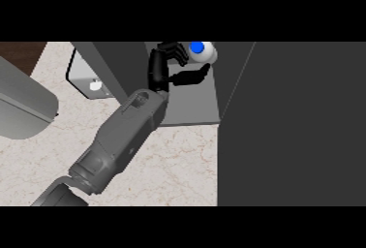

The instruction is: Pick up the bottled water, place it into the cabinet and close the cabinet

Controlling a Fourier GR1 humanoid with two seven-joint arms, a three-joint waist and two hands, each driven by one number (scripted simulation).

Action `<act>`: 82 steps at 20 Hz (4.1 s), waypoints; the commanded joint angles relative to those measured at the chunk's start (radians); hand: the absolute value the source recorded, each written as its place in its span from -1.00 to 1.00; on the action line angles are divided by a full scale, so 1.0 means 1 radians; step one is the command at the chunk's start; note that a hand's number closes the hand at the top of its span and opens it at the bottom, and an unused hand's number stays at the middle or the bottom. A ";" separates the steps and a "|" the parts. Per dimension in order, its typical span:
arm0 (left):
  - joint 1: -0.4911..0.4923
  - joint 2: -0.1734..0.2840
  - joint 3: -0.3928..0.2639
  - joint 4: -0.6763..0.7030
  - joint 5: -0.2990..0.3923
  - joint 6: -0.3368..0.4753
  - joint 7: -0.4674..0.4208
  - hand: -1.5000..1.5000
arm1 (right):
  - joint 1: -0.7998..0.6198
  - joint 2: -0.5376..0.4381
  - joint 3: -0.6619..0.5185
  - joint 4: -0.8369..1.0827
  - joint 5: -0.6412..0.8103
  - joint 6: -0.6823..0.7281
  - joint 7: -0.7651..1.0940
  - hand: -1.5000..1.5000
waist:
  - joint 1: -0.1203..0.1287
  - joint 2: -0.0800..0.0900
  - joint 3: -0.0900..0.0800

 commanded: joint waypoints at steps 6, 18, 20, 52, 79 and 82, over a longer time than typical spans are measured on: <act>-0.132 0.001 0.017 0.222 -0.057 -0.029 0.005 -1.00 | -0.038 -0.005 -0.001 -0.088 -0.075 -0.043 0.082 -1.00 | 0.004 0.004 0.000; -0.161 -0.004 0.119 0.187 0.009 -0.192 -0.109 -1.00 | -0.025 0.012 0.011 -0.106 -0.061 -0.039 0.082 -1.00 | 0.013 0.000 -0.001; -0.116 -0.016 0.115 0.121 0.059 -0.205 -0.120 -1.00 | -0.018 -0.003 -0.001 -0.094 -0.069 -0.014 0.071 -1.00 | 0.001 -0.005 -0.001; 0.762 0.179 -0.279 -1.101 0.031 -0.160 0.145 -1.00 | -0.066 -0.058 0.159 -0.153 -0.003 -0.014 0.234 1.00 | 0.070 -0.021 -0.001; 1.201 0.416 -0.176 -1.445 0.076 -0.250 0.051 -1.00 | -0.243 -0.012 0.851 -0.257 0.362 -0.083 0.491 1.00 | 0.063 -0.026 -0.007; 1.248 0.446 -0.135 -1.457 0.113 -0.293 0.033 -1.00 | -0.283 0.021 0.964 -0.258 0.443 -0.110 0.534 1.00 | 0.064 -0.028 -0.008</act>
